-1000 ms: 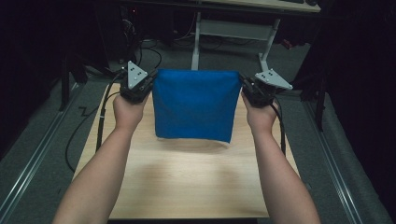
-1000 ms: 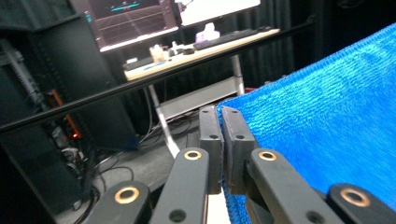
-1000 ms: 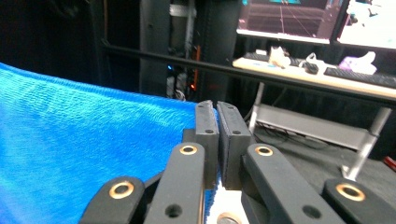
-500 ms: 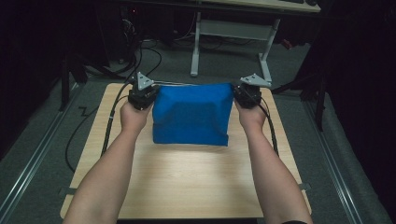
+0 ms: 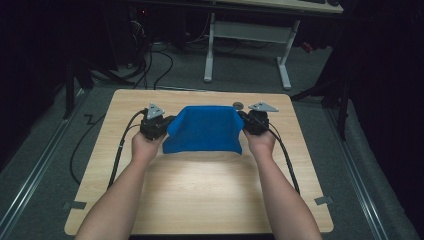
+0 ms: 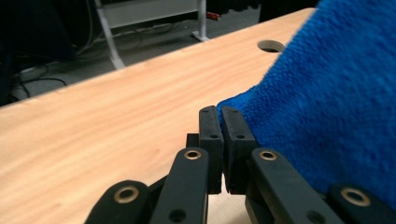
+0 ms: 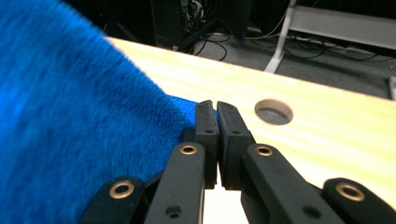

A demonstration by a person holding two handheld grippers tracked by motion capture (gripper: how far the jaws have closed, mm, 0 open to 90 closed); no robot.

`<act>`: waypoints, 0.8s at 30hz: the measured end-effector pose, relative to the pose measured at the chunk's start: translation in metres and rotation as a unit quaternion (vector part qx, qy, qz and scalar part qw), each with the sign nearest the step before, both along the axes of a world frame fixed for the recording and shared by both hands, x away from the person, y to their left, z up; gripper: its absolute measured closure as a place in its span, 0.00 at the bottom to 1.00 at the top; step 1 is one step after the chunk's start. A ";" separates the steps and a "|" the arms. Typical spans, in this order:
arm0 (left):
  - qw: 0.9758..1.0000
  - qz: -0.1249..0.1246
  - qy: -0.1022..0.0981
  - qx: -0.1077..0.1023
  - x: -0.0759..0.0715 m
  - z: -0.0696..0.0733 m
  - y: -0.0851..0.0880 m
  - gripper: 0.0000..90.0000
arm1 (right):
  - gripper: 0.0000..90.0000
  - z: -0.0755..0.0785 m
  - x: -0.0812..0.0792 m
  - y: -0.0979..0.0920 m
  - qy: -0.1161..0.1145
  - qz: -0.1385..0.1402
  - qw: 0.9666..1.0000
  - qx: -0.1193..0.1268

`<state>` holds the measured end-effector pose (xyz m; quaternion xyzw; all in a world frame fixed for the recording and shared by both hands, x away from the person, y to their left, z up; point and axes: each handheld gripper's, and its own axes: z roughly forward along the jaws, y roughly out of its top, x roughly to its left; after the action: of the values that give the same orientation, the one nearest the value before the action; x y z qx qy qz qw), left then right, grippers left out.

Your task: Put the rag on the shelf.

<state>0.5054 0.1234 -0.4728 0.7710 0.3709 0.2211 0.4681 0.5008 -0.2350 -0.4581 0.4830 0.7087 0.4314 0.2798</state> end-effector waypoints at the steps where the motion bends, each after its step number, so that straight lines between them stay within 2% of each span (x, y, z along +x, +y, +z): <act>1: 1.000 0.000 0.000 0.000 0.000 0.000 0.000 0.98 | 0.99 0.000 0.000 0.000 0.000 0.000 1.000 0.000; 6: 1.000 -0.004 0.012 -0.016 -0.004 -0.009 -0.001 0.97 | 0.99 -0.012 -0.007 -0.001 0.009 0.000 1.000 -0.003; 12: 0.999 -0.003 0.027 -0.024 -0.001 -0.016 -0.003 0.96 | 0.99 -0.022 -0.016 -0.007 0.015 -0.002 1.000 -0.003; 24: 0.998 -0.002 0.048 -0.041 0.003 -0.025 -0.004 0.92 | 0.98 -0.029 -0.030 -0.012 0.009 -0.005 1.000 -0.005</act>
<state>0.5086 0.1195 -0.4982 0.7613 0.4006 0.1677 0.4815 0.4710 -0.2475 -0.4870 0.4892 0.7111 0.4216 0.2781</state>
